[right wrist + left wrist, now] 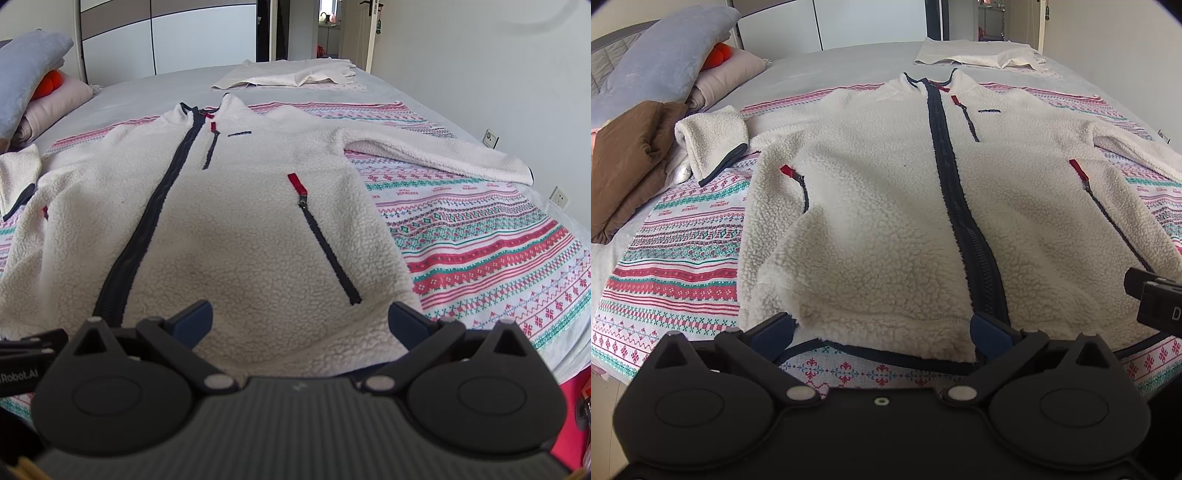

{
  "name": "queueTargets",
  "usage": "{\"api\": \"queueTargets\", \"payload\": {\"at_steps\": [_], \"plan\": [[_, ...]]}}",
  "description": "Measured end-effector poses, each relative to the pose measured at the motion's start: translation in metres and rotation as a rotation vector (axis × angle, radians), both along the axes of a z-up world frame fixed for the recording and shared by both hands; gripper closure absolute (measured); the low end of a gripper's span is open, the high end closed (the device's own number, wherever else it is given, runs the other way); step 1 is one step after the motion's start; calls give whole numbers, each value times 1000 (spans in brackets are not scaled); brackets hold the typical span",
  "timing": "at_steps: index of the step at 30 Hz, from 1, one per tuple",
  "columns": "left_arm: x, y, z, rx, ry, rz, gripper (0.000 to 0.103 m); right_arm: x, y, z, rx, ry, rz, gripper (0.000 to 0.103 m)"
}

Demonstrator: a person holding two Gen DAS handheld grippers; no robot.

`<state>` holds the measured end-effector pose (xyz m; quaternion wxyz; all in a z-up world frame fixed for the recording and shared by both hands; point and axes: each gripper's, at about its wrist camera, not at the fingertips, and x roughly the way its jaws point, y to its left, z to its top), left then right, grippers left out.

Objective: Fold large clothes

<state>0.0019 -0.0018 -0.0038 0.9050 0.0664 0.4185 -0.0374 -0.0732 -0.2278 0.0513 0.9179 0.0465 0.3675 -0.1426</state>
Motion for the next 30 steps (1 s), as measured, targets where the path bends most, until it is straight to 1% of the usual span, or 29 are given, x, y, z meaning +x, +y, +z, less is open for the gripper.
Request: {"api": "queueTargets", "payload": {"at_steps": [30], "plan": [[-1,-1,2,1,0,0,0,-1,0,1,2,2,1,0]]}}
